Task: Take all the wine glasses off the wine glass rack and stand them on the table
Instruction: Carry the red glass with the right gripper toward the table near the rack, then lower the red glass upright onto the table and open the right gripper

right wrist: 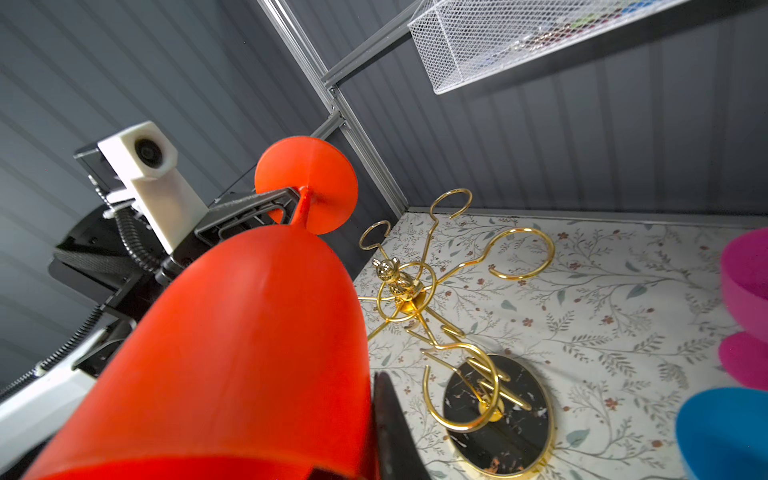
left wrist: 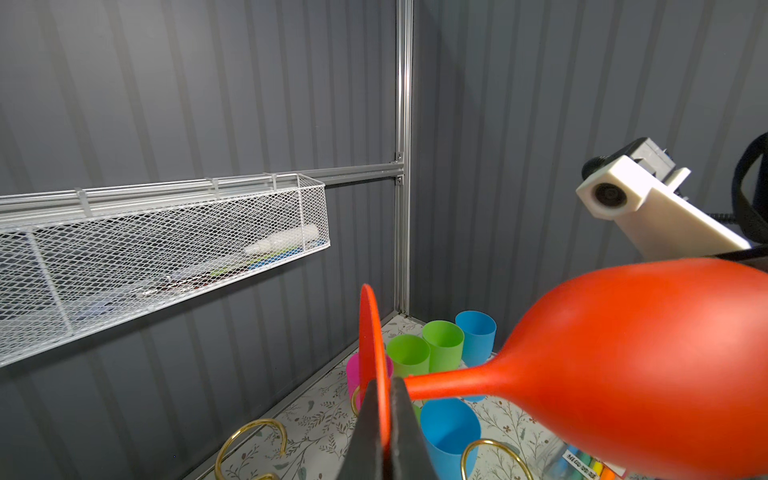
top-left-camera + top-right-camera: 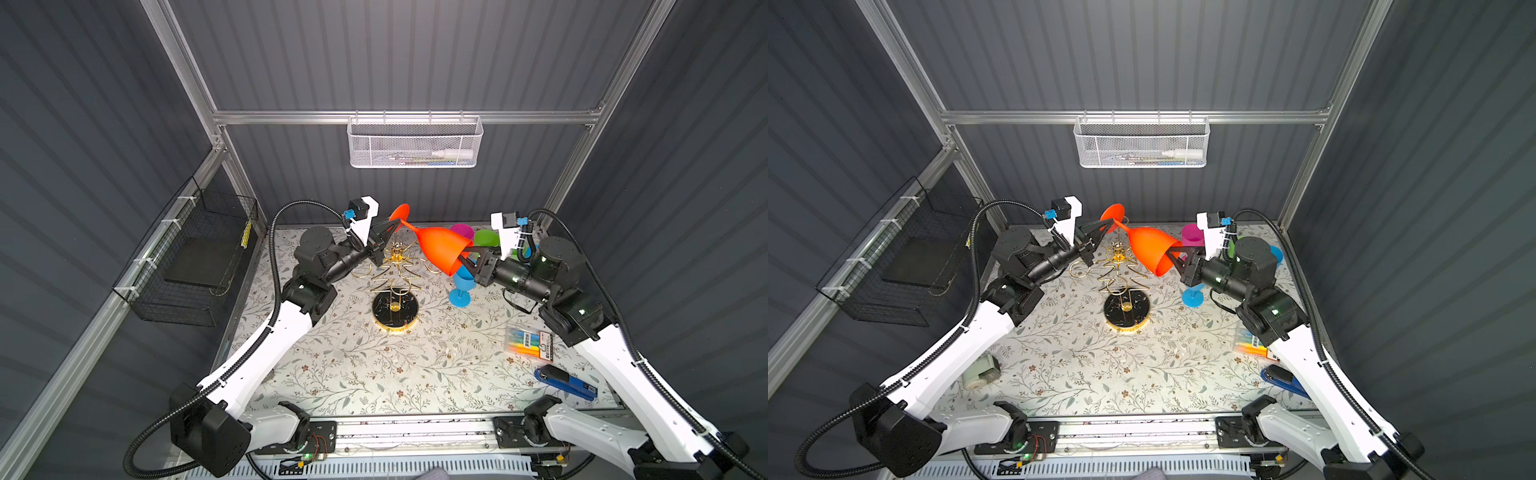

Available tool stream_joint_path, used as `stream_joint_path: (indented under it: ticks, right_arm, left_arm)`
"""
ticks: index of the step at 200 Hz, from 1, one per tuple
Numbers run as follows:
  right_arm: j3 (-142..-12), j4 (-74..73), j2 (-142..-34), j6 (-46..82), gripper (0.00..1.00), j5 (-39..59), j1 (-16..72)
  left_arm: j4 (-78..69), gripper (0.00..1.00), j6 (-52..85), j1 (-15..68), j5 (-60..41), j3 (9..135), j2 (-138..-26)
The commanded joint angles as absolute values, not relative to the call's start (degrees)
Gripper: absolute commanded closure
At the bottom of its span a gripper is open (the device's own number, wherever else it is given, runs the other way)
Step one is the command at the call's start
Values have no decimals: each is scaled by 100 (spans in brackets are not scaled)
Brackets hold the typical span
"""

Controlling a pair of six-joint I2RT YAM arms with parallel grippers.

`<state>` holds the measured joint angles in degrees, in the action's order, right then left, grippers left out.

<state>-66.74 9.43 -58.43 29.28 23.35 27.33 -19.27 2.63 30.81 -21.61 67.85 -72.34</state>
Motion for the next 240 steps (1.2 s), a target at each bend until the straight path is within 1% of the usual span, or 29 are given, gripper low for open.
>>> stream_joint_path:
  ticks: [1, 18, 24, 30, 37, 48, 58, 65, 70, 86, 92, 105, 120, 143, 167, 180, 217, 240]
  right_arm:
    - [-6786, 821, -5733, 2979, 100, 2242, 2741]
    - [-6784, 909, -5642, 2888, 100, 2068, 2741]
    - [-6796, 983, -5611, 2842, 100, 1992, 2741]
    - [-6821, 1034, -5580, 2795, 100, 1987, 2737]
    - [-6871, 1154, -5541, 2718, 100, 1771, 2732]
    - [-6983, 1376, -5468, 2585, 100, 1655, 2733]
    - [-7070, 1572, -5375, 2467, 100, 1543, 2733]
    - [-7140, 1723, -5309, 2383, 100, 1448, 2728]
    - [-7195, 1862, -5265, 2297, 100, 1382, 2729]
    - [-7407, 2452, -5157, 1978, 100, 1074, 2733]
    - [-7485, 2678, -5129, 1841, 100, 956, 2732]
    - [-7682, 3142, -5079, 1586, 100, 774, 2732]
    - [-7881, 3589, -5029, 1349, 100, 783, 2731]
    - [-8023, 3948, -4890, 1103, 100, 1185, 2757]
    - [-7994, 4130, -4719, 960, 100, 1641, 2857]
    - [-7928, 4269, -4664, 880, 100, 1731, 3031]
    - [-7547, 4749, -4631, 686, 100, 1203, 4004]
    - [-7324, 5073, -4723, 791, 100, 860, 4373]
  left_arm:
    - [-2157, 100, 378, 3076, -2233, 6820, -7233]
    - [-2111, 100, 333, 3067, -2139, 6819, -7226]
    - [-2059, 96, 309, 3066, -2092, 6827, -7219]
    - [-1999, 87, 299, 3067, -2021, 6845, -7200]
    - [-1938, 73, 260, 3067, -1938, 6855, -7168]
    - [-1894, 58, 188, 3067, -1637, 6810, -7093]
    - [-1885, 42, 116, 3067, -1378, 6748, -7005]
    - [-1900, 34, 71, 3059, -1165, 6689, -6940]
    - [-1915, 24, 46, 3059, -1008, 6649, -6891]
    - [-1883, 6, -18, 3019, -439, 6557, -6773]
    - [-1829, 1, -68, 2994, -266, 6540, -6742]
    - [-1718, 0, -107, 2875, 78, 6525, -6686]
    - [-1652, 0, 83, 2578, 291, 6467, -6635]
    - [-1735, 0, 495, 2079, 461, 6282, -6533]
    - [-1738, 0, 413, 2013, 637, 6193, -6499]
    - [-1769, 0, 404, 1995, 749, 6154, -6485]
    - [-1862, 0, 406, 1850, 1033, 6017, -6444]
    - [-1920, 0, 436, 1720, 1116, 5959, -6418]
